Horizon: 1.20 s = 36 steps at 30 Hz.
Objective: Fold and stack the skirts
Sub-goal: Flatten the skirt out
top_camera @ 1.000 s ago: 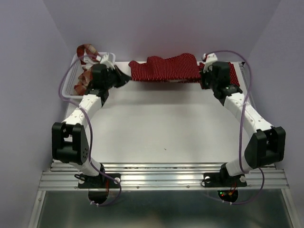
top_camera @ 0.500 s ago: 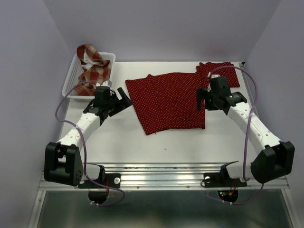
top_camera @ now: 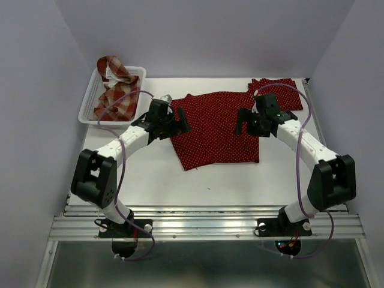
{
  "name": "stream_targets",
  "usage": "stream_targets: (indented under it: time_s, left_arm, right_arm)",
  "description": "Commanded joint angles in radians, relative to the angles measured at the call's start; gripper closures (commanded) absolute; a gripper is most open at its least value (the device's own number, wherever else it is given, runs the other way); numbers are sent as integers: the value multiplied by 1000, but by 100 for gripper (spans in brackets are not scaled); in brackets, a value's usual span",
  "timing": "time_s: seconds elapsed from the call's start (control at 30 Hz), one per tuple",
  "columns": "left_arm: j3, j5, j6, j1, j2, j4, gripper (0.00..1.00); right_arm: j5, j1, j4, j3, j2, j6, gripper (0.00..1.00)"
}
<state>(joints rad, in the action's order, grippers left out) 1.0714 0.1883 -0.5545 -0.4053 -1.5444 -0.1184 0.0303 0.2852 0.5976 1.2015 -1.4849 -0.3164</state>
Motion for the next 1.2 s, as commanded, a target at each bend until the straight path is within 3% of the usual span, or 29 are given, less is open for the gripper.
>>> stream_targets:
  time_s: [0.0,0.2,0.47,0.73,0.87,1.0,1.1,1.17]
  left_arm:
    - [53,40,11,-38,-75,14,1]
    - [10,105,8,-58,-169,49,1]
    - [-116,140,-8,-63,-207,71,1]
    - [-332,135,-62,-63,-105,30,1]
    - [-379,119,-76,-63,9,-79,1]
    - [-308,38,-55,-63,128,-200,1]
    - [-180,-19,-32,-63,148,-228,1]
    - [-85,-59,-15,-60,138,-211,1]
  right_arm:
    - [51,-26,-123,-38,-72,-81,0]
    - [34,-37,-188,-103,-176,-98,0]
    - [51,-37,-199,-276,-143,-145,0]
    - [126,-37,-190,-448,-8,-161,0]
    - [134,-37,-157,-467,67,-141,0]
    - [181,-37,-101,-395,176,-78,0]
    - [209,-37,-134,-332,228,-70,0]
    - [150,-37,-195,-298,238,-88,0]
